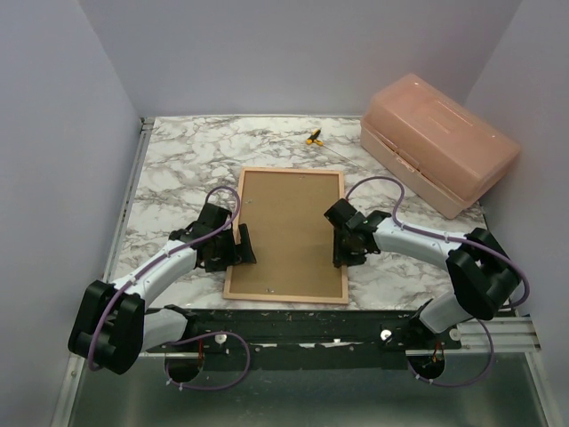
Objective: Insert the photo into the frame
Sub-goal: Install the photo frame at the center of the board.
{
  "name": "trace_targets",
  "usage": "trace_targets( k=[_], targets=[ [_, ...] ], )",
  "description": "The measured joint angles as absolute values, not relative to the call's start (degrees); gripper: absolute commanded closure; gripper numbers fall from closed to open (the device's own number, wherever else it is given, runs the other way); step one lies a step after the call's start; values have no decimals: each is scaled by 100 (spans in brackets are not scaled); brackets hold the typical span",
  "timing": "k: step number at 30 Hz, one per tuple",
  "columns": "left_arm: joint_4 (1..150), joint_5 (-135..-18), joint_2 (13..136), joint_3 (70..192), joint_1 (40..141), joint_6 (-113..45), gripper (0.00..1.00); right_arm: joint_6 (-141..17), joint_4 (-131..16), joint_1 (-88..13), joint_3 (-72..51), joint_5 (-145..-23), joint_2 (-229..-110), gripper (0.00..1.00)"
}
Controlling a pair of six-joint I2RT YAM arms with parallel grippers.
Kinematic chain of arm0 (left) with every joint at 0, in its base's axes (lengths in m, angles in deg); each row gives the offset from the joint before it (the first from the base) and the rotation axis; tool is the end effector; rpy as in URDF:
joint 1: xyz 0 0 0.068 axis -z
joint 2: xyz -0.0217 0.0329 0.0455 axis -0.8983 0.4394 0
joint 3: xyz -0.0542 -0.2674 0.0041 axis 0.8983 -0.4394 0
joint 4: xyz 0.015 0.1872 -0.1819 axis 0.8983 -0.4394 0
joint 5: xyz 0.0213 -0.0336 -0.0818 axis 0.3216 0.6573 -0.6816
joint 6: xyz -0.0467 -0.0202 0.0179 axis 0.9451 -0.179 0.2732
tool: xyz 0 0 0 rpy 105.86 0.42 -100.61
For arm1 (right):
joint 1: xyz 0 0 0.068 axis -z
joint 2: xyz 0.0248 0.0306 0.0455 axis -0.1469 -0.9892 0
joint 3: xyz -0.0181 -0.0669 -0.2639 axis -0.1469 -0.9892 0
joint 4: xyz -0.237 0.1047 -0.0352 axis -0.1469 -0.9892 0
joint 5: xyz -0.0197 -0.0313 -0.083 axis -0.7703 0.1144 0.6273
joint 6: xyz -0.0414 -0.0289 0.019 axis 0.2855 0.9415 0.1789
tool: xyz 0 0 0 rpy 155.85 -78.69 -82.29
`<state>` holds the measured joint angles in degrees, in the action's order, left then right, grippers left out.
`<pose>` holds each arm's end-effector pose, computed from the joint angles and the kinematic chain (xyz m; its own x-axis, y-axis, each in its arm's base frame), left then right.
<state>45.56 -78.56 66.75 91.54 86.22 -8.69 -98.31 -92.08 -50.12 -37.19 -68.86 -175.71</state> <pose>0.1870 -0.0835 0.1690 -0.9275 -0.2573 -0.2711 -0.1325 0.9046 -0.4052 0.2031 0.1743 0.1662 -0.9543 0.0591 -0.2929 0.0325 0.9949 0.0950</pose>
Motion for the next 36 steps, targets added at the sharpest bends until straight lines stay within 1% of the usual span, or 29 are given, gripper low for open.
trace_targets(
  k=[1,3,4,5,6,8,10,11,19,20,23,25,28,31,34,36],
  targets=[
    [4567,-7856,6679,9154,8622,-869,6,-9817,-9237,-5014,-3700,-6853,-17571,79],
    [4591,-7860,6688,9159,8624,-869,7,-9776,-9302,-5014,-3656,-6738,-17575,69],
    [4598,-7860,6693,9159,8624,-869,7,-9754,-9320,-5014,-3645,-6668,-17575,68],
    [4602,-7860,6695,9159,8624,-869,7,-9743,-9331,-5014,-3641,-6604,-17573,69],
    [4607,-7860,6695,9159,8624,-869,7,-9732,-9340,-5014,-3639,-6547,-17569,77],
    [4615,-7862,6697,9159,8624,-869,7,-9704,-9340,-5014,-3639,-6453,-17564,90],
    [4635,-7864,6706,9159,8624,-869,7,-9697,-9340,-5014,-3639,-6399,-17564,98],
    [4644,-7864,6708,9159,8624,-869,7,-9697,-9340,-5014,-3639,-6386,-17564,99],
    [4677,-7891,6721,9159,8624,-886,8,-9691,-9340,-5014,-3636,-6340,-17569,100],
    [4677,-7895,6721,9159,8624,-888,8,-9682,-9340,-5014,-3636,-6318,-17564,97],
    [4690,-7904,6723,9159,8624,-893,8,-9647,-9340,-5014,-3634,-6195,-17554,60],
    [4707,-7912,6734,9159,8624,-895,8,-9625,-9340,-5014,-3634,-6112,-17543,45],
    [4727,-7928,6743,9159,8624,-895,9,-9573,-9434,-5012,-3630,-5839,-17505,35],
    [4729,-7936,6749,9161,8624,-901,9,-9551,-9499,-5012,-3630,-5710,-17492,32],
    [4729,-7945,6754,9163,8624,-910,9,-9538,-9514,-5012,-3630,-5653,-17486,31],
    [4729,-7950,6769,9174,8624,-912,9,-9503,-9510,-5012,-3630,-5653,-17481,34]
  ],
)
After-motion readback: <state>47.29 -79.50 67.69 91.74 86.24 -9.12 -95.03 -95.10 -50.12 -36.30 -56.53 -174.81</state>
